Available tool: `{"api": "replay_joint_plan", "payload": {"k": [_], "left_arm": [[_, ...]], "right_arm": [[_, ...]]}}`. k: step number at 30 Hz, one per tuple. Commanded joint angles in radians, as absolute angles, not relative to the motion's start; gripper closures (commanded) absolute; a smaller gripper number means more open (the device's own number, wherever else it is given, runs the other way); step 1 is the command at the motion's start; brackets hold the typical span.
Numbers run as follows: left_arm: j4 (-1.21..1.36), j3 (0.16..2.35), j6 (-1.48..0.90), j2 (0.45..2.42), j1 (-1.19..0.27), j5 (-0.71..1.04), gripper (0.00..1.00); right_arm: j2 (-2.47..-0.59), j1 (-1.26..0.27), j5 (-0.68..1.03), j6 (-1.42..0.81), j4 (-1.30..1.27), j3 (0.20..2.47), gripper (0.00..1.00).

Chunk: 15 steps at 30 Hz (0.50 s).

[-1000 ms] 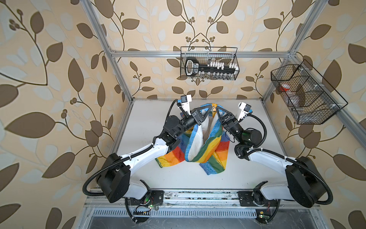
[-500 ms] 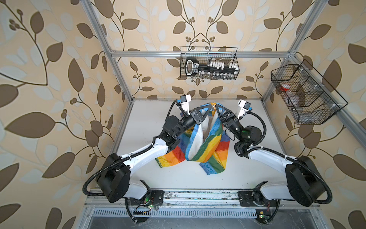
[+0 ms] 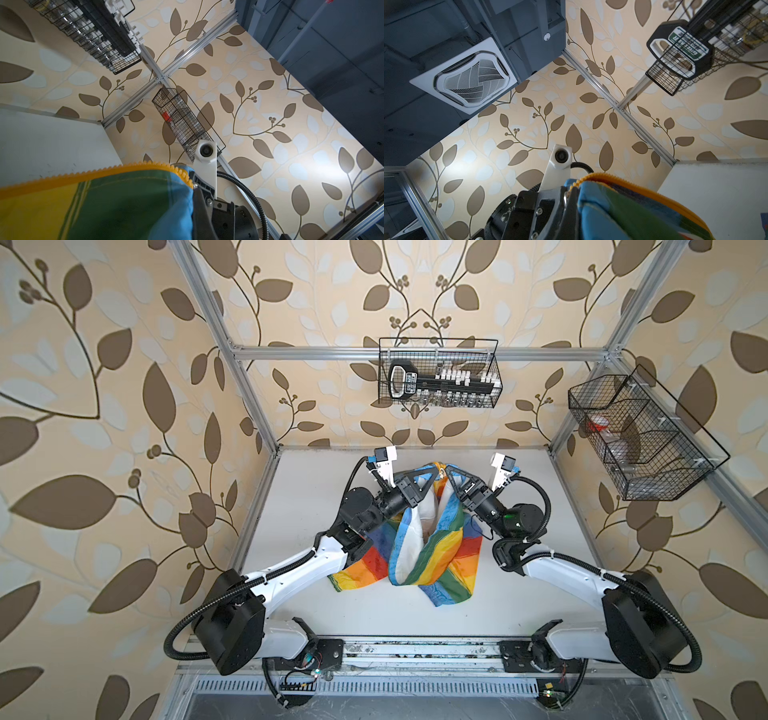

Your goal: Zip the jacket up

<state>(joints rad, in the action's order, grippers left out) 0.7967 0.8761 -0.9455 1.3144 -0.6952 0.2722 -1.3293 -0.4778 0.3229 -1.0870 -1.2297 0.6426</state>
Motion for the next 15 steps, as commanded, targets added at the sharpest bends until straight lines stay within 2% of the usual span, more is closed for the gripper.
{"api": "replay_joint_plan", "payload": {"k": [1,6,10,13,15], "left_arm": [[0.701,0.866,-0.91,1.229,-0.696,0.259,1.0],[0.565,0.881,-0.926,1.214,-0.656,0.258,1.0],[0.484,0.899,-0.938,1.202,-0.622,0.305,1.0],[0.388,0.928,-0.915,1.184,-0.6,0.344,1.0],[0.324,0.949,-0.91,1.172,-0.587,0.373,1.0]], "right_arm": [[-1.278,-0.416,0.238,-1.101,-1.112,0.592,0.83],[-1.219,-0.365,0.287,-1.11,-1.041,0.513,0.58],[-1.144,-0.32,0.364,-1.057,-0.91,0.486,0.51],[-1.042,-0.301,0.394,-0.925,-0.682,0.503,0.5],[-0.958,-0.303,0.374,-0.759,-0.463,0.547,0.49]]}}
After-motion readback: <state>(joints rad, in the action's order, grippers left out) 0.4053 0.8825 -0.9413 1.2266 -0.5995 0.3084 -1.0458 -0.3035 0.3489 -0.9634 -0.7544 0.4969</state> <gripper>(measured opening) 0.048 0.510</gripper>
